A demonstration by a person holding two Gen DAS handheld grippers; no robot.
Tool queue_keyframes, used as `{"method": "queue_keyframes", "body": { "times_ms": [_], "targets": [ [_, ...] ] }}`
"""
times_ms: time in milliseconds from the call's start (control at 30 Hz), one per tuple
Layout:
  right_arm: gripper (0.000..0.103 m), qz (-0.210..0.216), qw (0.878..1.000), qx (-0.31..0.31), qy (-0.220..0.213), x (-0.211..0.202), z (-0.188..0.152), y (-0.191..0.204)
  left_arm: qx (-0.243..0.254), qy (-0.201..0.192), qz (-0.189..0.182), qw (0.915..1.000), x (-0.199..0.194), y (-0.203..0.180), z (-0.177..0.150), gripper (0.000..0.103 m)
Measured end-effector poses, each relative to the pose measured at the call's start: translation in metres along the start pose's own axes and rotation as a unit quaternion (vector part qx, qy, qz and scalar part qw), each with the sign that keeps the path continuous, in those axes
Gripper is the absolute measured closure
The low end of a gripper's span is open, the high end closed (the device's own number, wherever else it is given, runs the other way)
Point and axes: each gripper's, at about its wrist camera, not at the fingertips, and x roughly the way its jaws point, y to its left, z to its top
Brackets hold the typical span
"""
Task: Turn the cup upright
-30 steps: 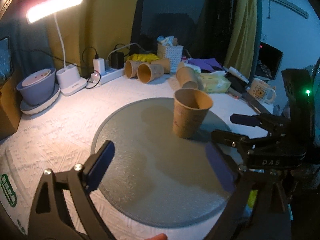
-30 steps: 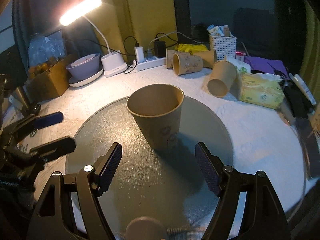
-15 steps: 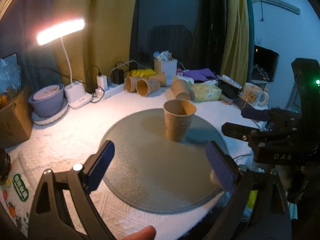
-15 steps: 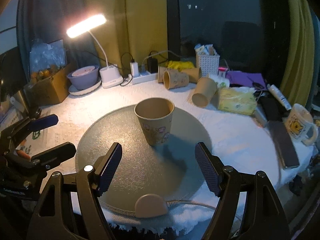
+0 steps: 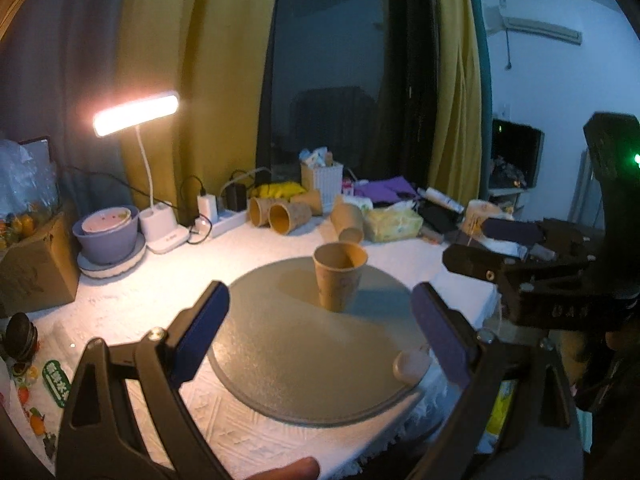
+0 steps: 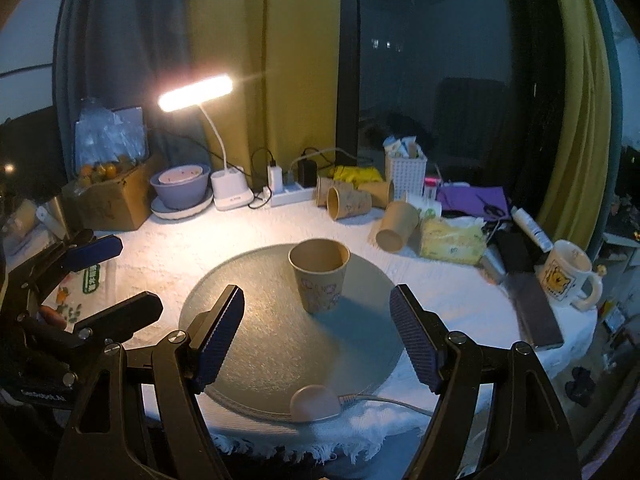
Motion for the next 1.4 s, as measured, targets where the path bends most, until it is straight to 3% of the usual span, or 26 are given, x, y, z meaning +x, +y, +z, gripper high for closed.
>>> {"method": "queue_keyframes", "body": {
  "times_ms": [500,1033,1400],
  "targets": [
    [0.025,-0.018,0.998,-0.021,-0.053,-0.061,0.018,0.018,0.004,-0.078,0.006,0.9970,-0.061,-0.005,0.027,0.009],
    [0.025,-0.023,0.995,-0.006,-0.098,-0.115,0.023,0.032,-0.003,-0.111,0.018,0.9937,-0.101,-0.002,0.033,0.009],
    [0.025,-0.019,0.995,-0.012,-0.093,-0.109,0.020,0.038,-0.015,-0.109,0.023,0.9937,-0.104,0.007,0.030,0.009]
  ]
}}
